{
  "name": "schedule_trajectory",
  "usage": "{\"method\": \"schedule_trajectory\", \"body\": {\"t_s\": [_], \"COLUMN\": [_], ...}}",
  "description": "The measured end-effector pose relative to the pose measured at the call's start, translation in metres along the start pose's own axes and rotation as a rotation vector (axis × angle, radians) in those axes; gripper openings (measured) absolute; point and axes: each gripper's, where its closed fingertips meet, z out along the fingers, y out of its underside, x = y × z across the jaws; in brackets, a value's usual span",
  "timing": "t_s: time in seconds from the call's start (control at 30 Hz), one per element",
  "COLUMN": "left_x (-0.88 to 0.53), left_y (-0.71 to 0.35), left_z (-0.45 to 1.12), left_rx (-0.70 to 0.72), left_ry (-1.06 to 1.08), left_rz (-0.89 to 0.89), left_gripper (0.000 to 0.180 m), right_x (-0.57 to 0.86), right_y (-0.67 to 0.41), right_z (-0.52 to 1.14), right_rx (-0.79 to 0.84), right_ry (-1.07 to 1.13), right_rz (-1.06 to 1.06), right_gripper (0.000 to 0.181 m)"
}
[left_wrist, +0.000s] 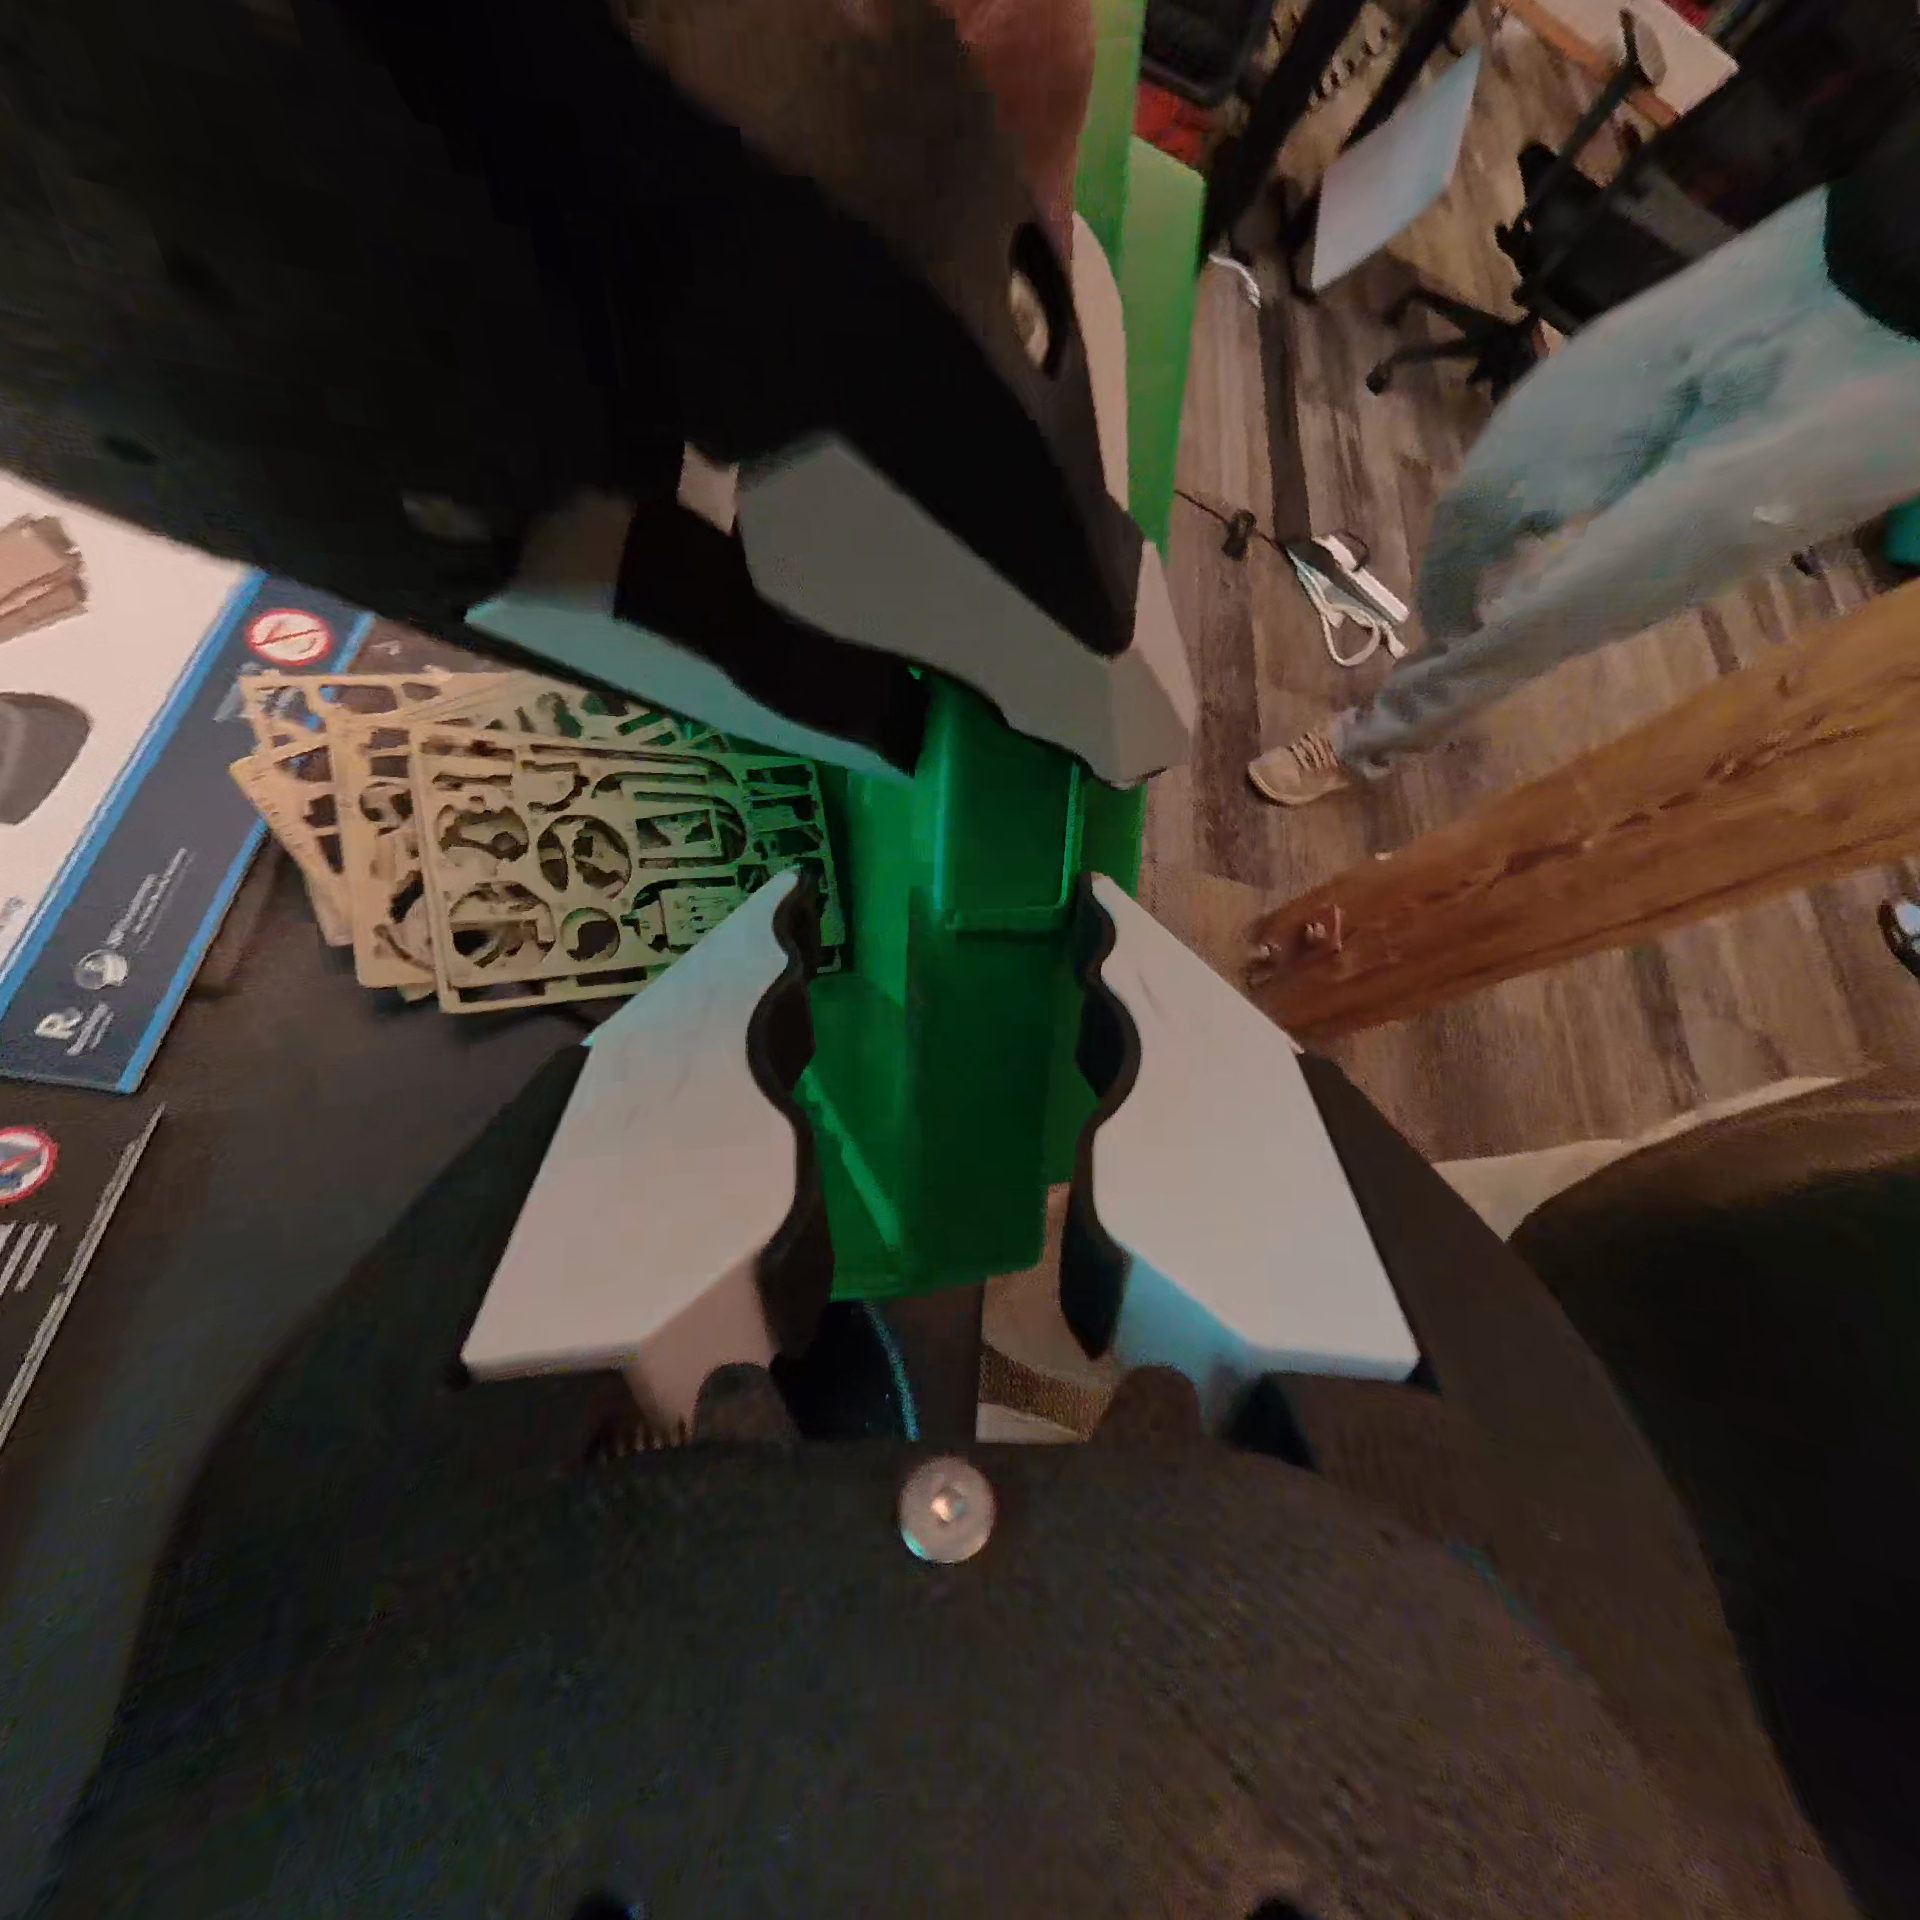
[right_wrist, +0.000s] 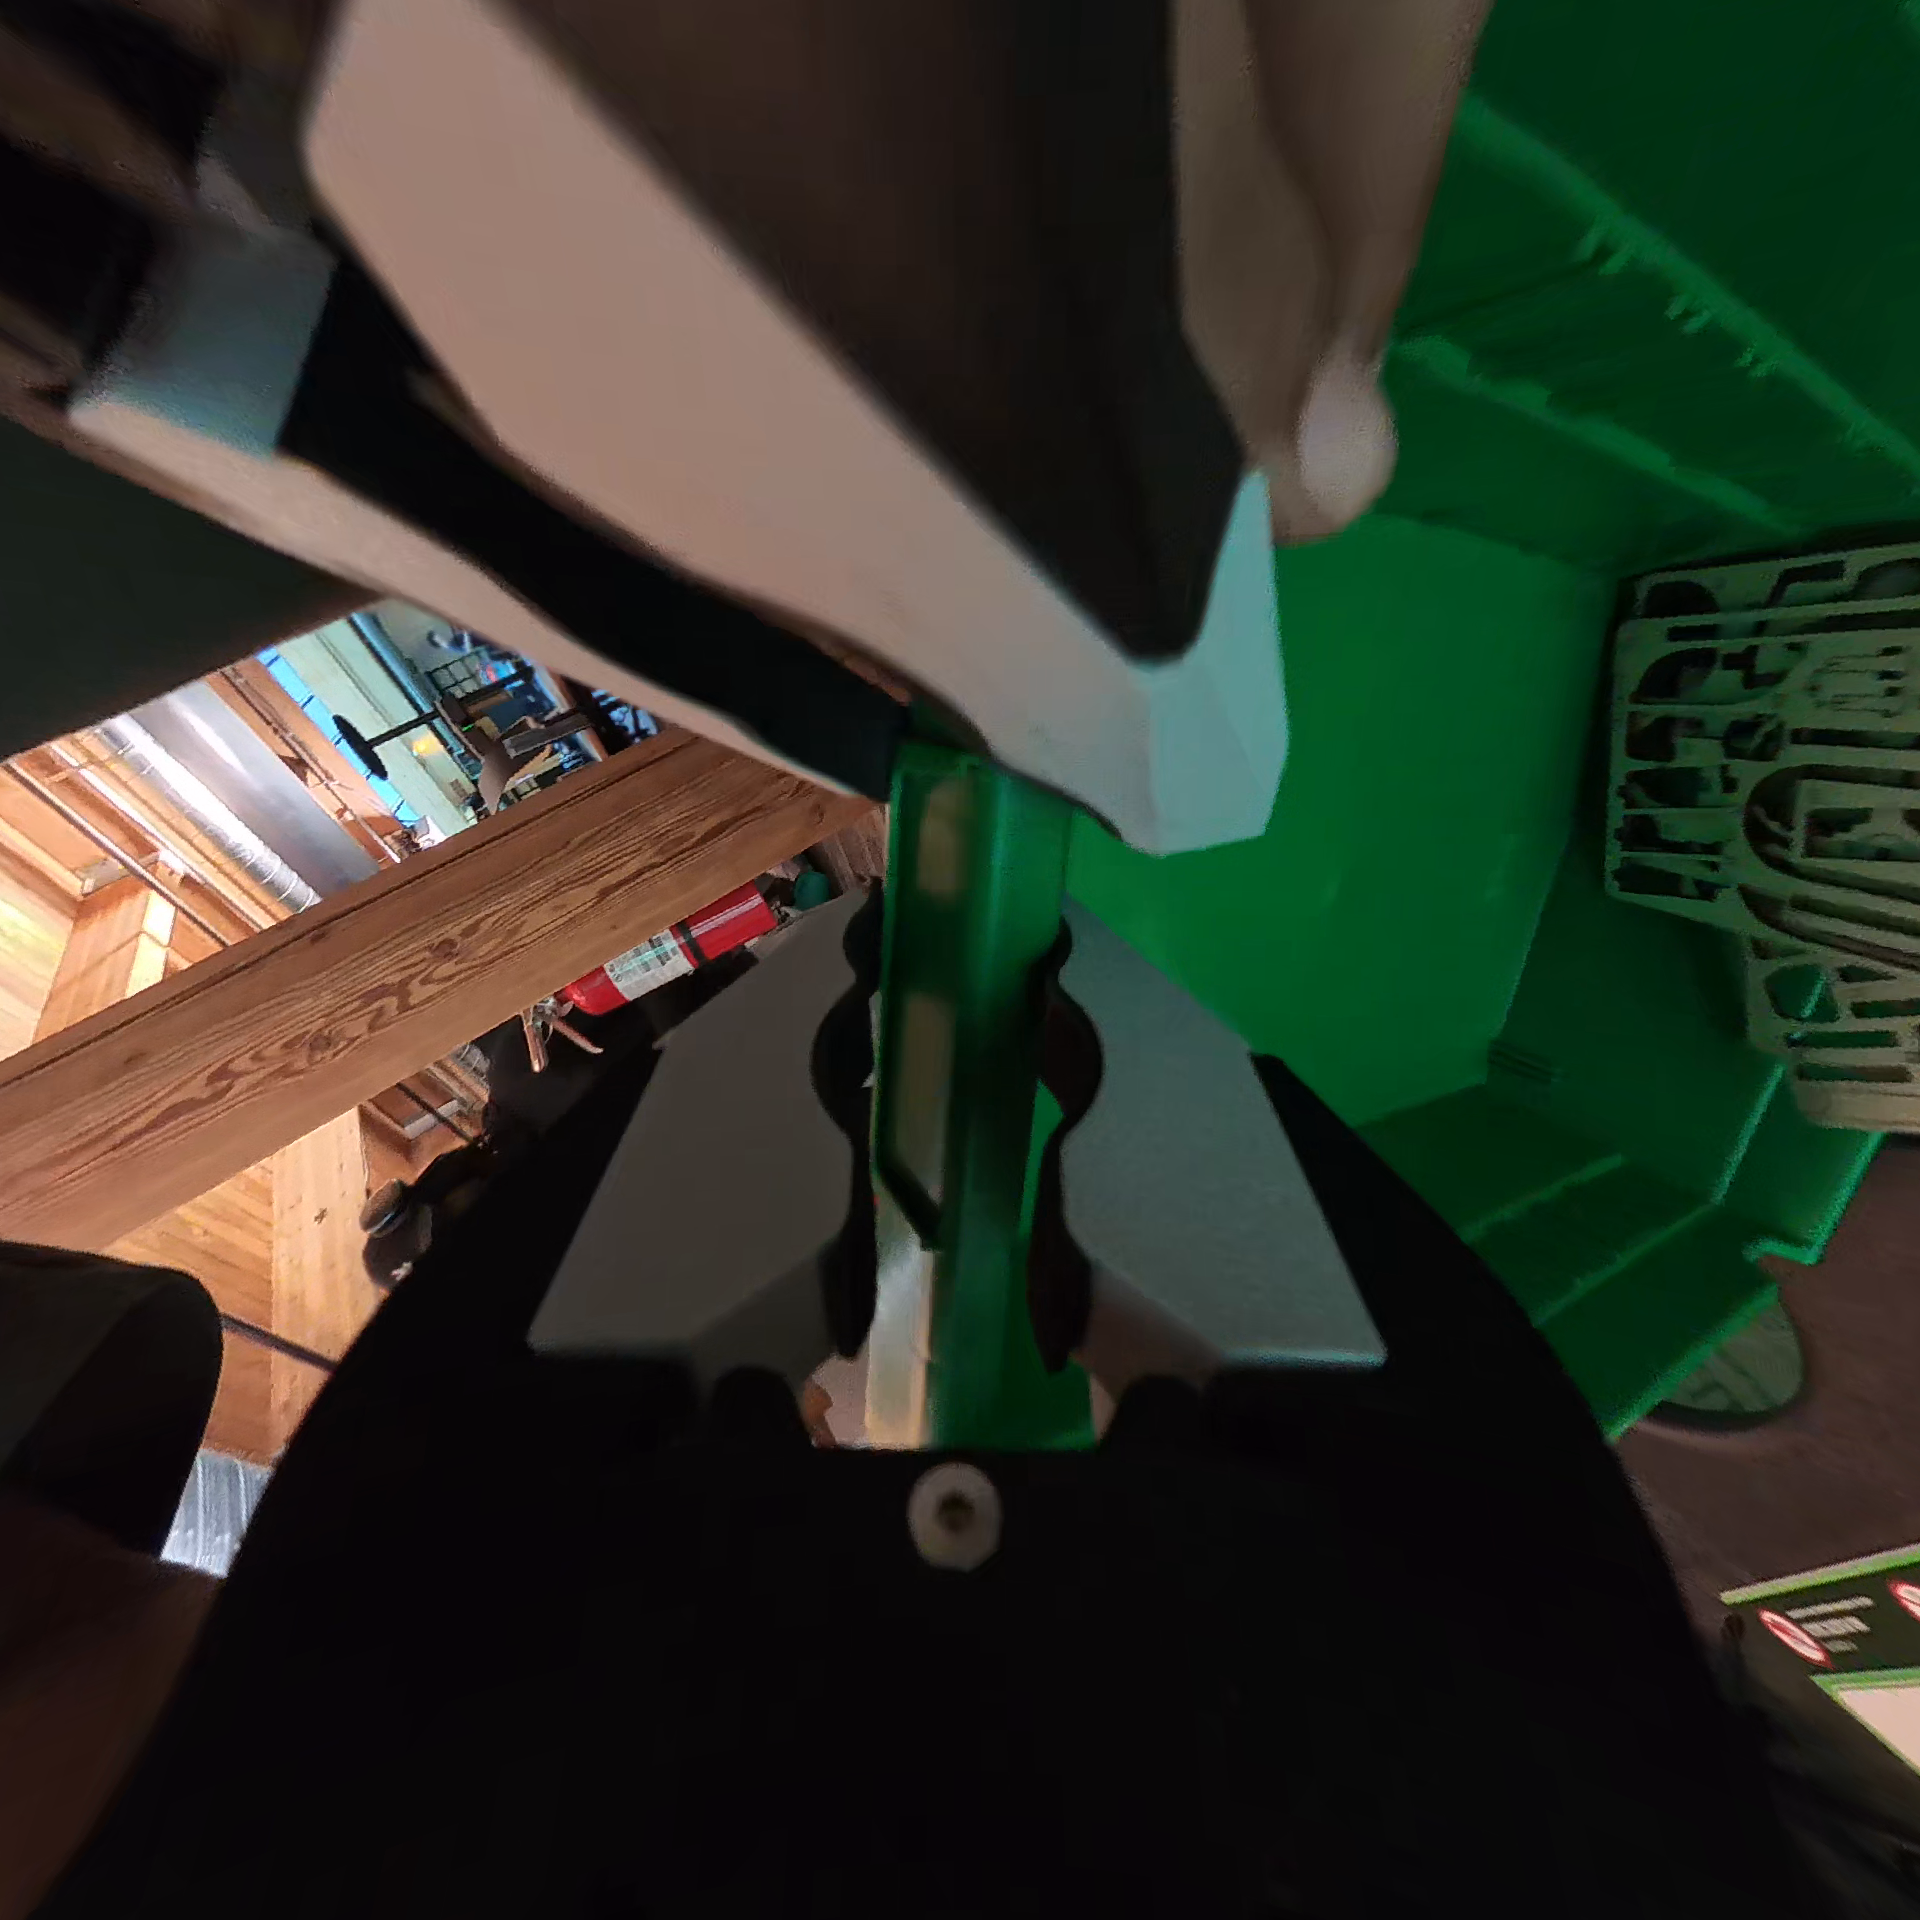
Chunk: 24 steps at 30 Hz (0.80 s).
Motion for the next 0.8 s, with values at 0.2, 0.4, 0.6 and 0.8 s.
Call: {"method": "schedule_trajectory", "body": {"t_s": [0.2, 0.4, 0.6, 0.8], "left_x": [0.016, 0.012, 0.013, 0.01], "left_y": [0.003, 0.005, 0.003, 0.002], "left_z": [0.004, 0.001, 0.0, -0.005], "left_rx": [-0.089, -0.062, -0.038, 0.001], "left_ry": [0.138, 0.159, 0.153, 0.171], "left_rz": [-0.013, -0.097, -0.163, -0.248], "left_gripper": [0.026, 0.027, 0.026, 0.027], "right_x": [-0.001, 0.007, -0.004, -0.009], "right_y": [-0.002, -0.009, -0.008, 0.099], "right_z": [0.007, -0.011, -0.096, -0.135], "right_rx": [0.045, 0.201, 0.833, 1.73], "right_ry": [0.002, 0.081, 0.28, 0.625], "right_rz": [0.006, 0.058, 0.122, 0.329], "right_gripper": [0.024, 0.036, 0.054, 0.06]}}
